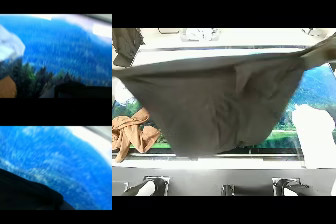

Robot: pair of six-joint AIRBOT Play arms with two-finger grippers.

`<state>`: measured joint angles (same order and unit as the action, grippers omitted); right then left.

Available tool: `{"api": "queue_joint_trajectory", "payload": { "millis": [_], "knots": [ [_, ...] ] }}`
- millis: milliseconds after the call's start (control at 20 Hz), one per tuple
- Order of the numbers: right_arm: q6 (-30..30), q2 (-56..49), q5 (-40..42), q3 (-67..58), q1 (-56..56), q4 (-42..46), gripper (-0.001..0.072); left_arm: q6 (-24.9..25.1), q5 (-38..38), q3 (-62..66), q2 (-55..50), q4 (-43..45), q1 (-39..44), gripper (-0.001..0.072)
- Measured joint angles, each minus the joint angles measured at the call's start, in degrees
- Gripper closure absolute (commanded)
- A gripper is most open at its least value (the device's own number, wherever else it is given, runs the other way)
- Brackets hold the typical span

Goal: Fold the shirts.

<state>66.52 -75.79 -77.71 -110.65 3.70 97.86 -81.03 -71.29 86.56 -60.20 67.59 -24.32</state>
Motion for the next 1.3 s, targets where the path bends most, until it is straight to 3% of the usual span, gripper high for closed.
{"api": "queue_joint_trajectory", "payload": {
  "millis": [300, 550, 600, 650, 700, 750, 850, 1000, 1100, 1200, 1300],
  "knots": [
    [9.77, -19.71, 21.90, 1.79, -0.07, -2.16, 0.0674, 4.20, 13.73, -4.35, -19.39, -0.02, 5.79, 0.0676],
    [14.99, -29.64, 28.98, 2.08, -0.02, -6.75, 0.0671, 5.09, 20.44, -4.90, -29.59, -0.15, 10.10, 0.0673],
    [15.39, -30.69, 29.40, 2.10, 0.00, -7.74, 0.0603, 5.11, 20.55, -4.94, -30.69, -0.28, 10.69, 0.0631],
    [15.72, -31.32, 29.86, 2.08, 0.00, -8.63, 0.0436, 5.16, 20.35, -4.90, -31.52, -0.26, 11.13, 0.0468],
    [15.80, -31.50, 29.94, 2.08, -0.15, -9.33, 0.0319, 5.11, 19.47, -4.39, -32.02, -0.24, 11.28, 0.0275],
    [15.63, -31.17, 29.79, 2.08, -0.59, -9.62, 0.0316, 5.09, 17.81, -3.50, -32.35, -0.26, 11.15, 0.0200],
    [13.14, -29.09, 27.82, 2.03, -2.43, -10.58, 0.0310, 5.03, 11.61, -0.92, -32.85, -0.42, 10.10, 0.0200],
    [7.91, -25.86, 18.58, 2.03, -7.82, -12.44, 0.0139, 3.58, -0.17, 0.15, -32.63, -0.35, 7.43, 0.0200],
    [2.73, -24.74, 7.93, 2.60, -12.41, -15.72, 0.0137, 2.89, -5.33, -3.78, -31.06, -0.48, 6.60, 0.0196],
    [-1.36, -24.24, -1.44, 4.39, -15.67, -18.62, 0.0137, 3.02, -7.50, -10.64, -28.87, -0.66, 6.54, 0.0105],
    [-4.59, -23.91, -8.85, 6.82, -17.79, -20.33, 0.0137, 3.76, -7.41, -17.77, -26.97, -1.29, 7.21, 0.0095]
  ]
}}
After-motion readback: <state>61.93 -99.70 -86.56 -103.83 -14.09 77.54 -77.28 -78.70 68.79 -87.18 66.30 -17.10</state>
